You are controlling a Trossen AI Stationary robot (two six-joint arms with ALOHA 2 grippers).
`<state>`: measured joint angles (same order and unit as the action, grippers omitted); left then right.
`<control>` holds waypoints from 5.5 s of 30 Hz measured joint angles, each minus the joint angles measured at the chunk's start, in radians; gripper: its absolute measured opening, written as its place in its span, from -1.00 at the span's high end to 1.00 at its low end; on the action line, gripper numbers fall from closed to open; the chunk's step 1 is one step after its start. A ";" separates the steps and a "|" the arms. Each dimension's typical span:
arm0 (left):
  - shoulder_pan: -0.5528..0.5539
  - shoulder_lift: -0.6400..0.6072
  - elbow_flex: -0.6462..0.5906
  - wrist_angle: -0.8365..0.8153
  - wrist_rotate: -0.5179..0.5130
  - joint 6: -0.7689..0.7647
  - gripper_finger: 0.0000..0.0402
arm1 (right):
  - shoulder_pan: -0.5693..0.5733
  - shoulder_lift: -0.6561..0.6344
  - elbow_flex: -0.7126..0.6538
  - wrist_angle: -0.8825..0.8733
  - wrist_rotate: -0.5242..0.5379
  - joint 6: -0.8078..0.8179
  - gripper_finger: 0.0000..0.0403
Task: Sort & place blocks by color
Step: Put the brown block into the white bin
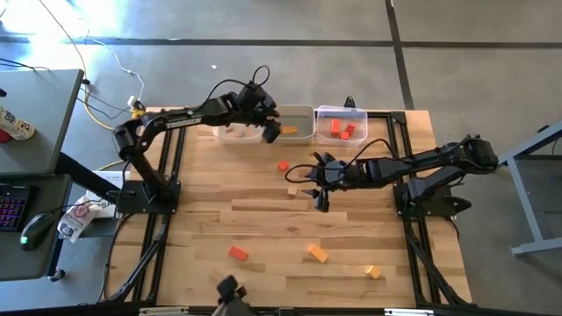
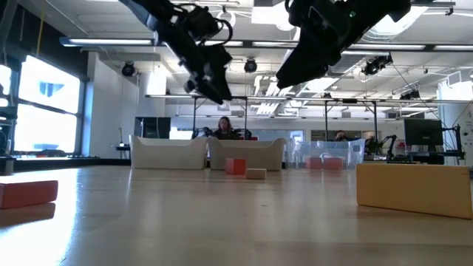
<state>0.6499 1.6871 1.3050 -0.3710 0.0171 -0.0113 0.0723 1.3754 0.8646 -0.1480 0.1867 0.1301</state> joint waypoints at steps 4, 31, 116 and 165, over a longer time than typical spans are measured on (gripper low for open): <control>-0.032 -0.066 0.001 -0.192 -0.042 0.013 -0.08 | 0.000 0.000 0.000 0.011 0.007 -0.002 -0.14; -0.379 -0.378 -0.387 -0.295 -0.187 -0.285 -0.08 | -0.004 0.342 0.000 0.209 0.014 -0.050 -0.14; -0.294 -0.376 -0.451 0.309 0.187 -0.641 -0.08 | 0.011 0.298 0.000 0.702 0.280 -0.628 0.51; -0.318 -0.376 -0.451 0.363 0.133 -0.419 0.83 | 0.004 0.298 0.098 0.637 0.361 -0.680 0.09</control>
<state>0.3321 1.3109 0.8539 -0.0085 0.1502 -0.4306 0.0765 1.6737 0.9627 0.4889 0.5481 -0.5499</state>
